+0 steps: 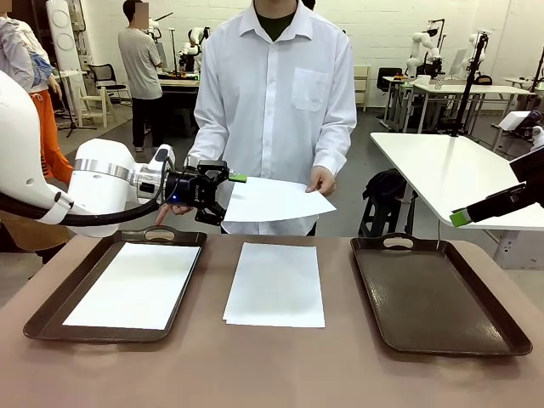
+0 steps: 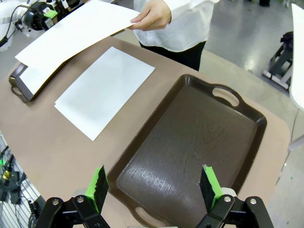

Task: Sort the A4 documents.
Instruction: Receive the A4 Paper.

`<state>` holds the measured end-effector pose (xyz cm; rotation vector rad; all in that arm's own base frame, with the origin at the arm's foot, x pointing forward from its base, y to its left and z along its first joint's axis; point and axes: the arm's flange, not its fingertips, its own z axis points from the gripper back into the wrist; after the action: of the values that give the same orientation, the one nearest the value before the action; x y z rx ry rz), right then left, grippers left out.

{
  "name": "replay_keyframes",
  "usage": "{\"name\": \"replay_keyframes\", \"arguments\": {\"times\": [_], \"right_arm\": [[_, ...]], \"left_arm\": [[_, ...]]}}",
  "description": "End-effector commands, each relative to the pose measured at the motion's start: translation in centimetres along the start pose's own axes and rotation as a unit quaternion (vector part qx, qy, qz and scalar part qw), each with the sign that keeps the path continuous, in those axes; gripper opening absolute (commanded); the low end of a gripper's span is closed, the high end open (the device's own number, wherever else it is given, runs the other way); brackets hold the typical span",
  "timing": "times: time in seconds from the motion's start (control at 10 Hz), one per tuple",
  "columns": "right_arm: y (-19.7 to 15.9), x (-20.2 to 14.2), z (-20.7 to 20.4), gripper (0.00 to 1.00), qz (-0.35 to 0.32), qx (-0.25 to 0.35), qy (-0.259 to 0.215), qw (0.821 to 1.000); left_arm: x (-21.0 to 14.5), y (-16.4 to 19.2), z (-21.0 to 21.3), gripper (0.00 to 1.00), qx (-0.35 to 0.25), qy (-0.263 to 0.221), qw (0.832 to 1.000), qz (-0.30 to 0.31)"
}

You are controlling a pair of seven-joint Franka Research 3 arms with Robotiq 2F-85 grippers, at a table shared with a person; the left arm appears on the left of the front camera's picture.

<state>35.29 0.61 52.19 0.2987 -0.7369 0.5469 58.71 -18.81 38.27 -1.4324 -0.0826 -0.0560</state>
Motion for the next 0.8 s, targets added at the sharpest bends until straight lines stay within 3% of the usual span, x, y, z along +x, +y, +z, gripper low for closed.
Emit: {"name": "replay_keyframes", "arguments": {"times": [0.0, 0.1, 0.2, 0.7], "right_arm": [[-0.04, -0.04, -0.2, 1.0, -0.002, 0.006, -0.001, 1.0], [-0.04, -0.04, -0.2, 1.0, -0.002, 0.006, -0.001, 1.0], [-0.04, -0.04, -0.2, 1.0, -0.002, 0.006, -0.001, 1.0], [-0.04, -0.04, -0.2, 1.0, -0.002, 0.006, -0.001, 1.0]], "left_arm": [[0.84, -0.27, -0.55, 1.0, -0.018, -0.006, 1.0, 0.008], [0.83, -0.26, -0.68, 1.0, -0.039, -0.01, 0.999, 0.009], [0.68, -0.37, -0.82, 0.93, -0.041, -0.005, 0.999, -0.003], [0.74, -0.27, 0.03, 0.46, -0.035, -0.013, 0.999, -0.001]]}}
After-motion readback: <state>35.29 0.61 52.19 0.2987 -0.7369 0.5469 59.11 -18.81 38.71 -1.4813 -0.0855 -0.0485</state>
